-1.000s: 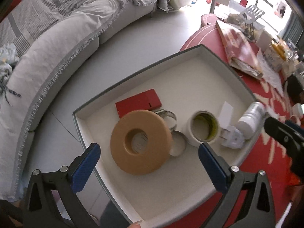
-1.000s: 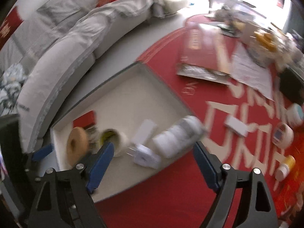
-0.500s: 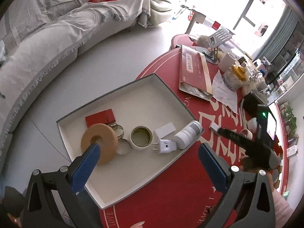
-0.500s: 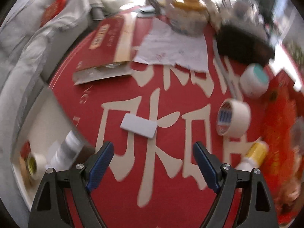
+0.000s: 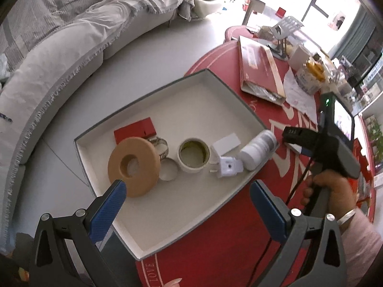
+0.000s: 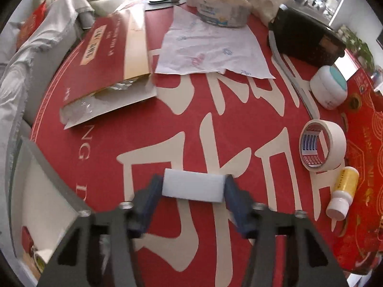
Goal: Organize rigid objects
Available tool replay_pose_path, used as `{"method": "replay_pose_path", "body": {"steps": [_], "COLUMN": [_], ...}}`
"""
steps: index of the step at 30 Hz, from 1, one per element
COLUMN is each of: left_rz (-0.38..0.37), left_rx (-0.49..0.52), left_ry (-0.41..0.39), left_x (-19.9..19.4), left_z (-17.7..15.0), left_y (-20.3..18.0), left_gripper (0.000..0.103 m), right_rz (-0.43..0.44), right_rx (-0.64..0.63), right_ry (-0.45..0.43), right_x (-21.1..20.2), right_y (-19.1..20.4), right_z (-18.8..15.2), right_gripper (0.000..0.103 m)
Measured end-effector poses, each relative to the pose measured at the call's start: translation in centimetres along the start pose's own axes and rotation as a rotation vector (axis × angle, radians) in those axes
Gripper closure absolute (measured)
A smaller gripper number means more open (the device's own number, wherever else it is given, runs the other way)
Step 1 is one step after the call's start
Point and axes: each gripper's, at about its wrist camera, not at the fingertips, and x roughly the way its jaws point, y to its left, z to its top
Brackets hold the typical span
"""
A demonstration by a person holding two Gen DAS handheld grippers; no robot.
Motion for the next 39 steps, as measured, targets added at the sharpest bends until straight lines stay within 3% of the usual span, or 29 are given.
{"method": "replay_pose_path", "body": {"steps": [5,10,13,15,19,22,25,32,39], "left_rz": [-0.023,-0.023,-0.082,-0.129,-0.196,-0.269,-0.235,-0.272,-0.312], "left_rx": [0.046,0.179,0.362,0.556,0.860,1.001,1.121,1.198,1.269], "left_ry": [0.018,0.021,0.025,0.029,-0.014,-0.020,-0.016,0.052,0.073], "left_x": [-0.5,-0.8,-0.8,-0.5,-0.3,0.3,2.2,4.8,5.3], "left_z": [-1.7,-4.4,-7.2,-9.9,-14.7,-17.0,-18.7,-20.0,-20.7], "left_y": [-1.1,-3.9,-6.9,-9.8,-14.7,-17.7,-19.8,-21.2,-21.6], "left_gripper": [0.000,0.000,0.000,0.000,0.000,0.000,0.000,0.000,0.000], "right_rz": [0.084,0.163,0.182,0.183,0.184,0.189,0.196,0.221,0.234], "right_rx": [0.058,0.018,0.011,0.020,0.088,0.154,0.204,0.259,0.259], "right_ry": [0.031,-0.036,-0.080,-0.088,-0.047,-0.020,-0.002,0.021,0.023], "right_x": [-0.9,-6.0,-9.6,-11.2,-12.5,-13.0,-13.2,-13.4,-13.6], "right_y": [-2.8,-7.1,-11.1,-13.4,-18.3,-21.3,-23.0,-24.8,-24.9], "right_z": [-1.2,-5.2,-9.4,-12.3,-17.4,-21.0,-22.9,-25.5,-26.0], "right_gripper": [0.051,0.051,0.051,0.051,0.051,0.051,0.051,0.051,0.051]}}
